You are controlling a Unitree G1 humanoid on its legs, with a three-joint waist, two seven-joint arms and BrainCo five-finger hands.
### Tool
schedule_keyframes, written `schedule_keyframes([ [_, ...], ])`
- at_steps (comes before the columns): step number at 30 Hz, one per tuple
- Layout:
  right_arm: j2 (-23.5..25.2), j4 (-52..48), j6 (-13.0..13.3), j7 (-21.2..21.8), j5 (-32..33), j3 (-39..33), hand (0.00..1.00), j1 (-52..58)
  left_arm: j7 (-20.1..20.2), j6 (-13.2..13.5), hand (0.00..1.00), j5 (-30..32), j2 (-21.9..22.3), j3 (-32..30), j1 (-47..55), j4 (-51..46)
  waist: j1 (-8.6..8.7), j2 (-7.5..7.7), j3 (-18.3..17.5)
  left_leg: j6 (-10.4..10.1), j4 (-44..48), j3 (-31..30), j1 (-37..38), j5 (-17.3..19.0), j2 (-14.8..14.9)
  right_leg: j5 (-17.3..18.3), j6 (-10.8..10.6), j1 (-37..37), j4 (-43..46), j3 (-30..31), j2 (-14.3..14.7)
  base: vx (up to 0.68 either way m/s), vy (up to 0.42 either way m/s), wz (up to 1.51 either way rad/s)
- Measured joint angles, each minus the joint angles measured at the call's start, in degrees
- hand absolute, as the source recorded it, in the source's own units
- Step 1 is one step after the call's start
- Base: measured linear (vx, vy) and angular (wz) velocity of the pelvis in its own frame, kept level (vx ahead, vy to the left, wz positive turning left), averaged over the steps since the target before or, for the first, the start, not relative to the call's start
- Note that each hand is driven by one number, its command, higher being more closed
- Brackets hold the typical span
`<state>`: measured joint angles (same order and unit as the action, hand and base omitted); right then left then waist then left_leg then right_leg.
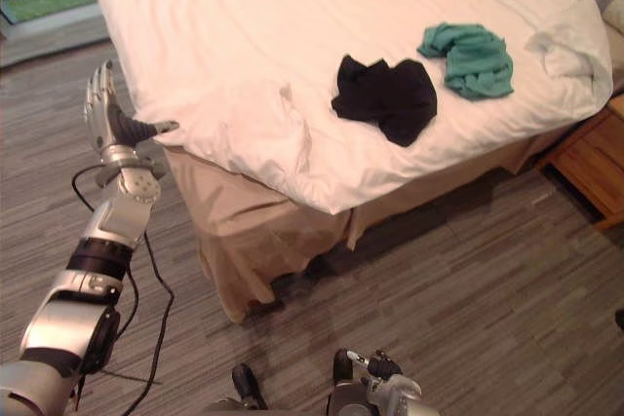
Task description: Tidy the bed and pick cloth on bed and put in laundry
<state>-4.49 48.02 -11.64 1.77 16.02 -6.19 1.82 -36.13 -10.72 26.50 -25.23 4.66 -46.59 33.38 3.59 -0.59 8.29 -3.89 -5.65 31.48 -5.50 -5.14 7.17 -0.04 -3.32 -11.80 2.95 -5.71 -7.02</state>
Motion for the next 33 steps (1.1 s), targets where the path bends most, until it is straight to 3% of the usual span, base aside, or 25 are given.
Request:
schedule_keyframes([
  [6,-0.1,-3.4,1.9,-1.0,2.5,2.3,0.0,-3.0,-3.1,-3.7,0.0,-1.9,-0.2,3.5,-12.1,2.2,0.25,0.12,5.3,-0.2,0.0,1.0,-4.7,-1.4,0.1,-0.2,0.4,-6.2,2.3,0.8,0.4,-0.01,-0.011,-0.06],
  [12,-0.2,-7.8,3.7,-1.1,7.2,2.4,0.0,-7.9,-4.1,-4.1,0.0,-3.3,0.0,8.2,-20.6,2.3,1.25,0.85,11.7,0.2,0.0,2.4,-8.2,-2.2,0.4,-0.5,0.6,-11.7,4.7,2.5,0.5,-0.01,0.0,-0.1],
  [15,-0.4,-9.1,5.0,-1.0,9.0,2.4,0.0,-9.5,-3.9,-5.4,0.0,-3.2,0.7,9.0,-22.6,2.3,1.82,1.01,12.9,0.3,0.0,2.9,-9.8,-2.2,0.3,-0.7,0.8,-14.3,5.4,3.3,0.5,0.02,0.015,-0.17],
  [17,-0.8,-10.2,6.0,-1.0,9.9,2.2,0.0,-11.0,-3.7,-7.1,0.0,-2.5,1.9,9.2,-25.2,2.3,1.97,0.96,15.0,0.3,0.0,3.7,-10.6,-2.3,0.3,-0.8,0.8,-15.5,5.8,3.8,0.5,0.02,0.014,-0.14],
  [21,-1.1,-12.2,8.9,-0.8,13.1,1.8,0.0,-14.6,2.3,-13.9,0.0,3.8,2.4,11.2,-28.7,2.3,3.2,0.6,18.2,0.5,0.0,4.9,-12.8,-2.4,0.2,-1.3,0.8,-18.6,6.1,5.1,0.6,0.02,0.017,-0.14],
  [22,-1.0,-12.9,10.1,-0.7,14.4,1.1,0.0,-15.6,5.2,-17.1,1.0,5.4,2.4,11.1,-29.1,2.3,3.43,0.55,18.3,0.5,0.0,5.7,-14.1,-2.4,0.0,-1.4,0.7,-20.4,6.4,5.7,0.6,0.03,0.016,-0.22],
  [27,-1.8,-15.1,13.7,-0.7,20.3,-4.1,0.0,-20.3,13.0,-27.0,1.0,9.1,1.9,10.3,-32.3,2.7,3.32,-1.49,20.5,0.5,0.1,6.5,-16.0,-2.4,-0.3,-1.4,0.6,-23.9,8.0,6.6,0.5,0.05,0.02,-0.09],
  [33,-1.7,-17.6,13.4,-2.8,22.9,-4.5,0.0,-25.1,14.8,-30.1,1.0,7.7,0.9,8.5,-33.5,2.6,3.38,-2.34,20.9,0.5,2.8,7.0,-18.4,-2.4,-0.2,-1.4,0.6,-25.2,8.0,6.6,-0.3,0.02,-0.001,0.05],
])
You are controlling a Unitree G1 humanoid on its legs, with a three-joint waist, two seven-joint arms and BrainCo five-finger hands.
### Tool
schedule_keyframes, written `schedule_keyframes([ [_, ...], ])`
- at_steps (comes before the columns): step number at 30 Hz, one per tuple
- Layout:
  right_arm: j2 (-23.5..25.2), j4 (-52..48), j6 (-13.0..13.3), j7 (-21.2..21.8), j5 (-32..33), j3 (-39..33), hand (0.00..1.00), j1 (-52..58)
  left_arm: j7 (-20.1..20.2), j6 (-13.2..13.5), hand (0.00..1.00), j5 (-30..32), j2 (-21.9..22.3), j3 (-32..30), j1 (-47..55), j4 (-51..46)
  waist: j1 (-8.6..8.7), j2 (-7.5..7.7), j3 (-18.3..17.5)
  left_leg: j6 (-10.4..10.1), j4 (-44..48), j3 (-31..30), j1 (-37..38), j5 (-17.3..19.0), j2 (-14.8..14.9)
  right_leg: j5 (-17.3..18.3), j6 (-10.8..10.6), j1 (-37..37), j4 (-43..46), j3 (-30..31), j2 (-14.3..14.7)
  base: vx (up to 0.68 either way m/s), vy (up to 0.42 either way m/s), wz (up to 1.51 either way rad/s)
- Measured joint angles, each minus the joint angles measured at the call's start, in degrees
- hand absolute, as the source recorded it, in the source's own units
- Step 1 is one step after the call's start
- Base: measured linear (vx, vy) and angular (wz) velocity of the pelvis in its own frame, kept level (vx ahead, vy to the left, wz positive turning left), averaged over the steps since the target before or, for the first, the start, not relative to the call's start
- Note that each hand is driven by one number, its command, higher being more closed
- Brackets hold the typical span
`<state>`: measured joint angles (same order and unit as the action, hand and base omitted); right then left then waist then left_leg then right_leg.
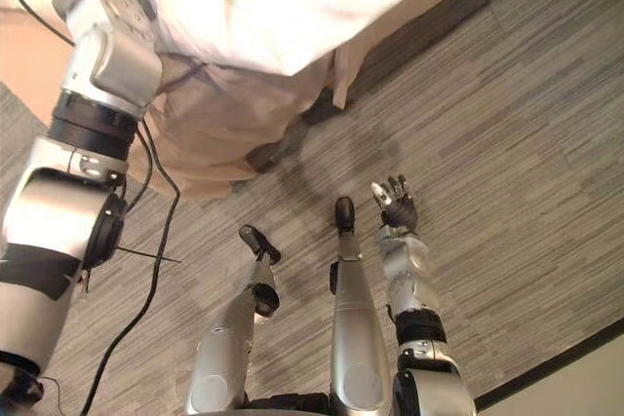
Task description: Tidy the bed and pick cloth on bed and put in laundry
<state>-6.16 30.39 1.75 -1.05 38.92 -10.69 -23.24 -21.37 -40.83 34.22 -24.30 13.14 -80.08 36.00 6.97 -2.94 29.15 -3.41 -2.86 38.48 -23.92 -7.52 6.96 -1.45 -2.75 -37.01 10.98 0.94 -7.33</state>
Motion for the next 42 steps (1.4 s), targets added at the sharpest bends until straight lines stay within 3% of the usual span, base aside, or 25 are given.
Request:
schedule_keyframes([
  [3,-0.2,0.0,-1.6,-0.6,0.0,-0.6,0.0,-0.8,-0.2,0.4,1.0,-4.5,-1.6,-0.6,0.0,0.1,0.1,-0.11,0.0,0.0,-0.1,0.0,0.0,0.0,0.0,-0.1,-0.1,-0.1,0.0,-0.1,0.0,0.0,-0.001,-0.01],
  [5,-0.8,0.0,-2.9,-0.7,0.0,-1.1,0.0,-1.2,-0.3,2.1,1.0,-8.0,-2.1,-2.0,0.1,0.5,0.07,-0.15,0.0,0.0,-0.3,-0.1,0.2,0.0,-0.1,-0.1,-0.2,0.0,0.0,-0.1,0.0,0.02,-0.001,-0.01],
  [9,-1.9,1.5,-5.2,-0.7,-0.3,-1.1,0.0,-1.6,-1.7,9.8,1.0,-18.8,-2.3,-2.4,2.4,3.8,0.09,-0.45,-0.1,0.1,-1.1,-0.7,3.9,0.0,-0.7,-0.1,-0.4,3.9,-0.7,-0.5,-0.6,0.08,0.008,0.02],
  [15,-2.3,3.2,-5.9,-0.9,-1.0,1.2,0.0,-1.3,-1.4,17.2,1.0,-30.0,-0.7,-1.9,7.3,4.2,-0.19,-1.28,-0.6,-0.2,-1.1,-2.2,7.9,-0.2,-1.4,-0.1,-0.8,10.5,-3.1,-3.3,-1.9,0.1,0.013,0.17],
  [20,-2.3,3.2,-5.9,-2.1,-2.0,3.8,0.0,0.2,0.3,21.5,1.0,-31.7,1.4,-1.2,11.8,5.3,-1.25,-1.41,-0.8,-1.1,-1.2,-3.2,12.7,-0.8,-1.6,-0.1,-0.9,16.9,-4.2,-6.0,-2.6,0.07,0.015,0.18],
  [22,-2.4,3.3,-6.3,-2.6,-2.2,4.2,0.0,1.6,0.4,23.3,1.0,-31.9,1.5,0.4,14.8,4.9,-1.74,-2.12,-1.9,-1.1,-1.4,-3.4,13.9,-0.8,-1.5,-0.1,-0.9,19.0,-5.1,-7.4,-2.7,0.06,0.01,0.17],
  [24,-2.0,5.5,-7.2,-2.9,-2.7,4.4,0.0,4.4,1.0,26.9,1.0,-31.9,1.6,1.3,21.2,2.7,-2.17,-2.95,-5.0,-1.0,-2.7,-4.6,14.9,-0.8,-1.5,0.8,-1.3,20.8,-5.6,-9.5,-2.6,0.08,0.021,0.29],
  [28,-1.1,9.7,-9.2,-3.1,-3.5,4.2,0.0,11.5,1.6,31.3,1.0,-31.0,3.4,4.5,30.6,-1.2,-4.92,-2.55,-8.3,-1.0,-2.7,-5.1,17.3,-0.8,-0.9,1.9,-1.2,25.7,-5.9,-13.2,-2.4,0.08,0.007,0.49],
  [29,0.2,11.8,-10.6,-2.8,-4.9,4.4,0.0,15.2,2.6,33.5,0.0,-30.1,3.8,5.0,37.5,-3.8,-5.62,-1.88,-11.5,-1.0,-2.7,-6.8,18.1,-0.8,-0.8,2.5,-1.1,28.0,-6.5,-15.2,-2.3,0.07,-0.004,0.5],
  [36,3.4,14.5,-12.6,-0.6,-5.4,5.4,0.0,23.5,4.4,38.5,0.0,-28.5,7.5,4.8,60.1,-13.6,-6.94,0.88,-20.1,-1.3,-3.1,-11.1,23.5,-0.3,-0.8,3.4,-1.3,38.1,-10.9,-20.5,-1.7,0.06,-0.017,0.35],
  [40,3.4,18.0,-12.9,0.7,-5.5,6.8,0.0,25.4,5.3,40.1,0.0,-28.5,12.5,1.0,67.3,-15.8,-6.9,1.14,-22.9,-0.7,-3.2,-14.4,26.0,1.9,-0.1,4.6,-1.4,41.8,-11.2,-22.8,-0.7,0.01,-0.015,0.22],
  [42,3.5,19.8,-13.8,0.8,-5.6,6.8,0.0,25.9,8.0,40.0,0.0,-28.5,13.1,0.5,72.5,-16.1,-6.91,1.21,-23.9,-0.9,-3.2,-15.6,26.2,2.0,-0.2,5.0,-1.5,42.1,-11.2,-23.5,-0.7,0.04,-0.018,0.2],
])
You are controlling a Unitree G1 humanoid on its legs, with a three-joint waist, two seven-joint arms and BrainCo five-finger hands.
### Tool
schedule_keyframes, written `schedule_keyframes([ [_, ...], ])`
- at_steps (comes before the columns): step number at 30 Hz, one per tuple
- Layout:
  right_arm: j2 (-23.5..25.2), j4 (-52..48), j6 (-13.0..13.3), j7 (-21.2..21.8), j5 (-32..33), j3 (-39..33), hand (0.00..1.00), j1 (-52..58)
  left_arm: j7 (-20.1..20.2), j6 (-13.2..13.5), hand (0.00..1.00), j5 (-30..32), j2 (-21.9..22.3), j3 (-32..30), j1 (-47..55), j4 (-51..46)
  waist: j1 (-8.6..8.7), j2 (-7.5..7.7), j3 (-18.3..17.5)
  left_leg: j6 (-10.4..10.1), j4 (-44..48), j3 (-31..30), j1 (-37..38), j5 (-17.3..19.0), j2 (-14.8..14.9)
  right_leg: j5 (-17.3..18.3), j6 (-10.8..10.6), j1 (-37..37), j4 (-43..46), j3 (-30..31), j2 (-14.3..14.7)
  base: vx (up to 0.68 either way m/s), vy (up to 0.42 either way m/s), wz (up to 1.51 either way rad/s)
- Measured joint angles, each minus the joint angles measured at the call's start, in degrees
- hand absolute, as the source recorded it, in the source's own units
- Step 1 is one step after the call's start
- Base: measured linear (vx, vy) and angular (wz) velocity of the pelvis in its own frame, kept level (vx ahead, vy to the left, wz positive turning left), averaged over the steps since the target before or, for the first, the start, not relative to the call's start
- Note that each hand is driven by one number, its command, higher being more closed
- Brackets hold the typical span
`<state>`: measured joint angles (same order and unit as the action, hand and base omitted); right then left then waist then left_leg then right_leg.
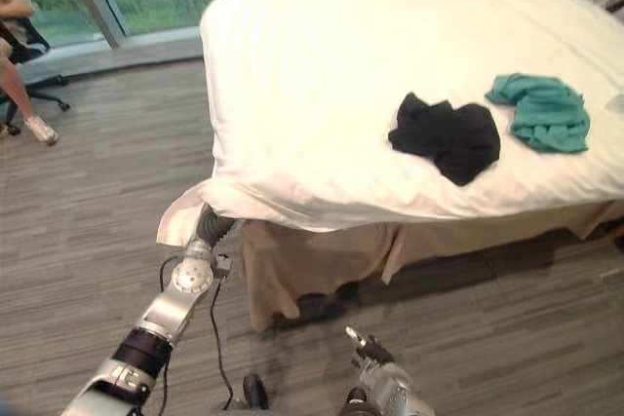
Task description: Tidy the bed and pick cloth on bed and put in laundry
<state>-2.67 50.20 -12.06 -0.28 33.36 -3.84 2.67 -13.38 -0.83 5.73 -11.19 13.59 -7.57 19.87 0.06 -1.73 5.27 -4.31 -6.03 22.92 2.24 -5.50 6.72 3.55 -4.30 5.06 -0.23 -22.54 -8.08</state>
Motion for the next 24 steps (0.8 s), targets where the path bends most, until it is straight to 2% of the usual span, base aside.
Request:
schedule_keyframes([
  [2,-0.1,1.2,-0.1,0.1,-0.5,-0.2,0.0,-0.1,2.1,-0.5,0.0,0.0,1.3,-0.1,6.4,2.2,-0.41,-0.04,-0.1,-0.2,0.0,-1.0,0.7,0.2,-0.2,0.1,-0.1,1.5,-0.6,-0.9,0.1,0.06,-0.026,0.27],
  [4,-0.1,3.0,-0.1,0.1,-1.2,-0.5,0.0,1.0,3.9,-1.7,0.0,0.1,2.3,-0.2,14.2,10.3,-1.2,0.71,-1.2,-0.3,0.0,-2.0,0.8,0.4,-0.3,0.3,-0.2,2.9,-1.6,-1.9,0.3,0.05,-0.026,0.31],
  [6,-0.1,3.9,0.1,-0.1,-1.0,-1.6,0.0,1.0,4.7,-2.5,0.0,0.3,2.3,-0.5,17.8,18.1,-2.43,1.01,-1.4,-0.3,0.0,-2.6,0.9,0.4,-0.6,0.4,-0.3,3.5,-2.0,-2.0,0.6,0.04,-0.016,0.21],
  [8,0.0,4.9,0.9,-0.5,-0.3,-2.7,0.0,0.9,5.6,-2.1,0.0,-0.5,3.7,-3.9,17.7,20.1,-3.08,0.97,-1.4,-0.3,0.0,-2.8,1.0,0.4,-0.6,0.4,-0.3,3.7,-2.0,-2.1,0.6,0.01,-0.011,0.09],
  [11,0.2,5.6,3.2,-1.2,1.3,-2.9,0.0,1.0,8.9,-0.1,0.0,3.1,5.5,-9.3,16.8,26.0,-2.53,0.99,-1.5,-0.5,0.0,-1.9,3.3,1.0,-0.7,0.4,-0.3,5.6,-1.9,-1.6,0.4,-0.01,0.005,-0.15],
  [13,0.5,5.9,5.0,-1.3,0.8,-3.7,0.0,1.7,9.2,-0.2,0.0,5.2,6.8,-13.3,16.0,28.9,-2.34,1.02,-2.4,-0.6,0.0,-1.0,4.3,1.4,-0.6,0.5,-0.3,5.6,-1.7,-0.2,0.4,-0.01,0.015,-0.39],
  [17,0.4,6.0,8.6,-2.4,0.2,-5.9,0.0,2.8,8.6,-2.2,0.0,5.7,8.5,-22.5,15.5,31.6,-1.29,1.03,-2.4,-0.6,0.0,0.2,5.2,2.0,-0.3,0.8,-0.3,5.6,-1.1,0.6,0.3,-0.02,0.007,-0.15],
  [19,0.6,6.6,10.5,-4.4,0.1,-7.1,0.0,3.6,7.8,-2.6,0.0,7.4,8.4,-26.6,15.5,33.2,-1.08,1.05,-2.5,-0.7,0.0,0.4,5.3,2.3,0.0,1.1,-0.3,5.4,-0.7,0.6,0.2,0.0,0.0,0.0],
  [20,0.6,6.9,11.2,-5.9,0.1,-7.6,1.0,3.9,7.3,-2.7,0.0,9.0,8.3,-27.9,15.8,34.0,-1.08,1.03,-2.5,-0.7,0.0,0.6,5.4,2.4,-0.1,1.3,-0.4,5.5,-0.6,0.8,0.1,0.02,0.012,-0.09],
  [24,0.0,4.7,14.5,-13.9,-0.4,-13.5,1.0,3.7,6.4,-2.4,0.0,11.2,8.3,-31.0,17.8,35.6,-1.23,1.01,-2.5,-0.6,0.0,1.6,5.8,3.1,-0.3,1.5,-0.7,5.5,-0.3,1.2,-0.3,0.03,0.018,-0.05],
])
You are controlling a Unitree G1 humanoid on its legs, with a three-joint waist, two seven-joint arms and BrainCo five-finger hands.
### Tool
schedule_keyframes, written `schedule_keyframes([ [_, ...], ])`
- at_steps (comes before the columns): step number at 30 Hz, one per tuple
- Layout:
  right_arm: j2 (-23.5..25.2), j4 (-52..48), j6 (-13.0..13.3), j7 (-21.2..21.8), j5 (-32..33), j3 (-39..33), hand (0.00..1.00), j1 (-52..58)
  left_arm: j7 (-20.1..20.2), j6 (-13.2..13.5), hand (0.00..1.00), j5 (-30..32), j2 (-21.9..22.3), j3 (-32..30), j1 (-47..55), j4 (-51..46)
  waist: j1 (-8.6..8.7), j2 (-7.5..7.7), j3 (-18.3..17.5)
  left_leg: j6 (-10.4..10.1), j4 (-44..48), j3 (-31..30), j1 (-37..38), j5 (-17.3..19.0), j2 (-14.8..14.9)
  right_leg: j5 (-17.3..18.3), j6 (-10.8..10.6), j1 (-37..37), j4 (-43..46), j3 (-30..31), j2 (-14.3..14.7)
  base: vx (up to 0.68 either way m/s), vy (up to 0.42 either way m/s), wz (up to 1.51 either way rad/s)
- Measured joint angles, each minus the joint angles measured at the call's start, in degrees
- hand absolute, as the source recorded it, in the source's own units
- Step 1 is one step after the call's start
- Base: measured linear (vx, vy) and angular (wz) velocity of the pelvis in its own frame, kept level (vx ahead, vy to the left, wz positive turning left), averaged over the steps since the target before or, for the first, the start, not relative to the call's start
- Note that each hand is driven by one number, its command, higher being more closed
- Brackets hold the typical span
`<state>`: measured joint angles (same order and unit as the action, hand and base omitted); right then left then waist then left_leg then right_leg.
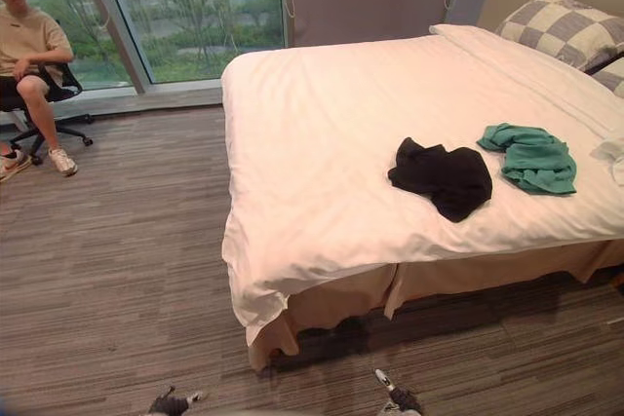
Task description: Tidy the bed and pick cloth on bed and put in laundry
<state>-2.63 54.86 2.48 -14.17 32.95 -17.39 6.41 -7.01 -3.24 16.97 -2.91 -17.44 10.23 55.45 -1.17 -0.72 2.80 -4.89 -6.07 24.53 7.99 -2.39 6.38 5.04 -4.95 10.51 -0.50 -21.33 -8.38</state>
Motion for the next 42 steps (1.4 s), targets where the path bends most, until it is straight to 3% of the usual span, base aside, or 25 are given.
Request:
schedule_keyframes([
  [2,-2.0,-4.8,1.2,-1.7,-3.0,-3.3,1.0,-1.3,0.1,0.3,0.0,-0.1,-0.1,-0.7,-0.1,-0.2,-0.07,0.18,0.1,0.2,0.0,0.0,0.0,0.1,-0.2,0.0,-0.1,0.0,0.0,-0.1,-0.3,0.06,0.021,0.01],
  [5,-9.0,-14.3,4.0,-0.9,-7.7,-4.7,1.0,-7.4,0.1,1.7,0.0,-1.1,-0.2,-0.3,-1.1,-0.4,0.12,0.32,0.1,0.5,0.0,0.0,0.0,0.1,-0.7,0.0,-0.3,0.0,0.0,-0.2,-0.8,0.05,0.026,-0.02],
  [7,-16.2,-24.8,5.3,4.1,-10.8,-4.0,1.0,-13.8,-0.3,2.1,0.0,-3.4,-1.0,3.4,-1.7,-0.8,-0.01,0.62,0.2,0.5,0.0,-0.3,-0.4,0.2,-1.0,0.0,-0.6,-0.1,-0.1,-0.8,-1.1,0.05,0.017,0.1],
  [10,-20.7,-37.9,5.8,11.3,-10.9,0.5,1.0,-16.7,-0.3,2.2,0.0,-5.0,-2.0,7.5,-1.3,-1.5,0.03,1.28,-0.3,0.5,0.0,-1.7,-1.2,0.2,-1.3,0.2,-0.8,-0.2,-0.7,-1.5,-1.0,0.06,-0.01,0.16],
  [12,-19.5,-48.8,5.7,17.9,-10.8,5.2,1.0,-17.9,-0.8,3.1,0.0,-5.2,-3.0,9.6,1.2,-1.9,-0.07,2.39,-0.7,0.4,0.1,-2.1,-1.5,0.3,-1.5,0.4,-0.9,-0.2,-1.1,-1.5,-0.6,0.1,-0.019,0.07],
  [14,-16.5,-53.0,4.5,23.5,-10.7,10.3,1.0,-17.8,-1.8,4.1,0.0,-5.4,-4.3,12.3,2.7,-1.8,-0.04,3.02,-1.0,0.4,0.4,-3.1,-2.5,0.2,-1.5,0.4,-0.8,-0.7,-1.1,-1.8,-0.2,0.12,-0.046,0.19],
  [16,-14.2,-53.1,3.3,26.8,-10.7,14.0,1.0,-17.9,-2.8,5.1,0.0,-6.4,-4.4,13.5,3.2,-1.6,-0.94,3.0,-1.0,0.7,0.4,-3.3,-3.0,0.0,-1.6,0.4,-0.8,-1.0,-0.8,-1.9,-0.3,0.09,-0.025,0.13],
  [18,-11.3,-50.1,1.6,30.1,-11.7,22.5,1.0,-19.4,-4.4,6.6,0.0,-7.5,-4.5,15.3,3.3,0.0,-1.88,2.63,-0.6,1.1,0.4,-4.8,-3.4,-0.4,-1.7,0.4,-0.8,-0.7,-0.5,-2.9,-0.3,0.06,-0.032,0.23],
  [20,-9.9,-46.3,0.9,30.3,-12.9,28.9,1.0,-23.4,-4.8,7.5,0.0,-7.5,-4.5,15.3,2.9,0.1,-2.29,2.79,0.0,1.2,0.5,-6.5,-4.6,-1.0,-1.6,0.4,-0.8,-1.1,-0.4,-4.0,-0.2,-0.03,-0.05,0.36],
  [22,-8.0,-41.1,0.5,28.5,-13.7,35.7,1.0,-33.6,-6.2,8.8,0.0,-8.4,-5.4,15.9,-0.1,-0.1,-4.29,3.1,3.5,1.0,0.5,-9.3,-7.8,-2.0,-0.9,0.7,-0.2,-3.2,0.2,-5.8,0.6,-0.11,-0.077,0.47],
  [23,-7.4,-40.0,0.5,27.7,-14.2,36.2,1.0,-36.3,-6.5,9.0,0.0,-8.9,-5.6,16.4,-1.2,-0.2,-4.68,3.34,4.9,1.0,0.5,-10.0,-8.6,-2.2,-0.7,0.9,0.2,-3.9,0.8,-6.4,0.8,-0.17,-0.055,0.52],
  [24,-6.2,-36.7,1.0,25.4,-14.3,35.9,1.0,-43.1,-7.2,9.4,0.0,-9.7,-6.5,17.2,-3.6,-0.3,-6.35,4.03,8.5,1.0,0.5,-12.0,-11.1,-3.3,-0.2,1.2,0.7,-6.0,2.2,-7.6,1.2,-0.15,-0.033,0.57],
  [27,-4.5,-31.3,1.6,22.3,-14.1,35.5,1.0,-55.1,-7.2,9.8,0.0,-10.9,-7.8,17.2,-7.3,-0.8,-8.1,5.61,14.9,1.3,0.5,-15.3,-15.2,-5.4,0.1,1.8,1.6,-9.7,5.3,-9.8,1.1,-0.18,-0.011,0.54],
  [30,-4.3,-25.9,1.7,20.5,-13.4,33.5,1.0,-65.6,-7.2,10.1,0.0,-11.8,-7.9,17.0,-10.7,-3.2,-10.16,5.73,21.2,1.7,1.9,-17.8,-19.3,-6.6,-0.1,2.1,2.0,-12.5,7.7,-11.0,0.1,-0.09,0.043,0.5],
  [35,-4.8,-19.4,1.7,19.0,-11.0,32.5,1.0,-72.0,-7.2,10.5,0.0,-11.8,-6.4,17.6,-13.4,-3.6,-12.36,3.46,23.3,2.5,4.4,-20.4,-25.8,-7.2,-1.8,2.1,1.9,-17.2,9.7,-11.4,-1.5,-0.03,0.075,0.27],
  [41,-9.9,-11.7,1.5,12.1,-10.0,25.9,1.0,-75.7,-7.2,11.6,0.0,-12.9,-3.8,20.9,-18.8,-3.4,-14.22,-2.53,26.5,3.1,6.1,-21.9,-34.5,-8.4,-2.1,3.3,1.9,-26.8,15.6,-11.6,-3.0,-0.1,0.041,0.07],
  [42,-10.1,-10.8,1.4,11.5,-9.9,25.3,1.0,-75.7,-7.2,11.7,0.0,-13.3,-3.5,21.2,-18.8,-3.4,-14.29,-2.71,26.6,3.1,6.1,-21.8,-35.2,-8.6,-2.0,3.4,2.0,-27.9,16.1,-11.2,-3.1,-0.09,0.013,-0.1],
])
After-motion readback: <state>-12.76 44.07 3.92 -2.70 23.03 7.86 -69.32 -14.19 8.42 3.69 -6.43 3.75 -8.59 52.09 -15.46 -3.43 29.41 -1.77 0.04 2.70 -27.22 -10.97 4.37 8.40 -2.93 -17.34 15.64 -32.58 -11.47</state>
